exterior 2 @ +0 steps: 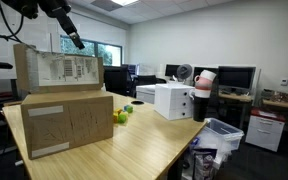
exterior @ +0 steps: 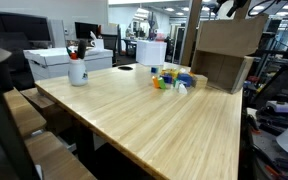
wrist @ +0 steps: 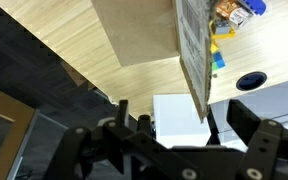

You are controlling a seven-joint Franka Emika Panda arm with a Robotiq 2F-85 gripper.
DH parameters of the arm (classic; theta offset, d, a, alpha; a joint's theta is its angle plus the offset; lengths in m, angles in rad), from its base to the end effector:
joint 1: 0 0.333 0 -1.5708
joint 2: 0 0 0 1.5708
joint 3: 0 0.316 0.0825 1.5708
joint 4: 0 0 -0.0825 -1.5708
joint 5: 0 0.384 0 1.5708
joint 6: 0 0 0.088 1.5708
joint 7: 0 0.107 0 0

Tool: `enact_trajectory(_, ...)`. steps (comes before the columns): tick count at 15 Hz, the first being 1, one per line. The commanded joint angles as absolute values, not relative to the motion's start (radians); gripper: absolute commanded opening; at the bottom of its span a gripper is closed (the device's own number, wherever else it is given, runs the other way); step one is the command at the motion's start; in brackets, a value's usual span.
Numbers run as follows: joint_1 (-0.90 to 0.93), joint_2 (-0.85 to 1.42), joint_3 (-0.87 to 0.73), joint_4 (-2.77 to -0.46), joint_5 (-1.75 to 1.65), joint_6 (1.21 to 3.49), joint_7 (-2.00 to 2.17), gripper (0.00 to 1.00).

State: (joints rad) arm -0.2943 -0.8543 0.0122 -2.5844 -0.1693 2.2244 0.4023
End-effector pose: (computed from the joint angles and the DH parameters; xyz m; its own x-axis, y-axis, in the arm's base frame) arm 0.3218 -0.0980 0.5713 0.7048 -0.5068 0.4964 -0.5740 -0.8186 -0.0206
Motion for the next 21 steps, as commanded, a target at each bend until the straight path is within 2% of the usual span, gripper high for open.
enact_trajectory(1, -0.291, -0.962, 0.034, -2.676, -0.178, 2.276, 0.388, 1.00)
enact_trajectory(6, -0.237, -0.992, 0.049, -2.612, -0.165, 2.097, 0.310, 1.00)
enact_trajectory(10, -0.183, -0.951, 0.121, -2.431, -0.189, 1.900, 0.283, 1.00)
enact_trajectory(12, -0.150, -0.933, 0.161, -2.417, -0.194, 1.955, 0.288, 1.00)
enact_trajectory(21, -0.142, -0.948, 0.160, -2.429, -0.188, 1.948, 0.316, 1.00)
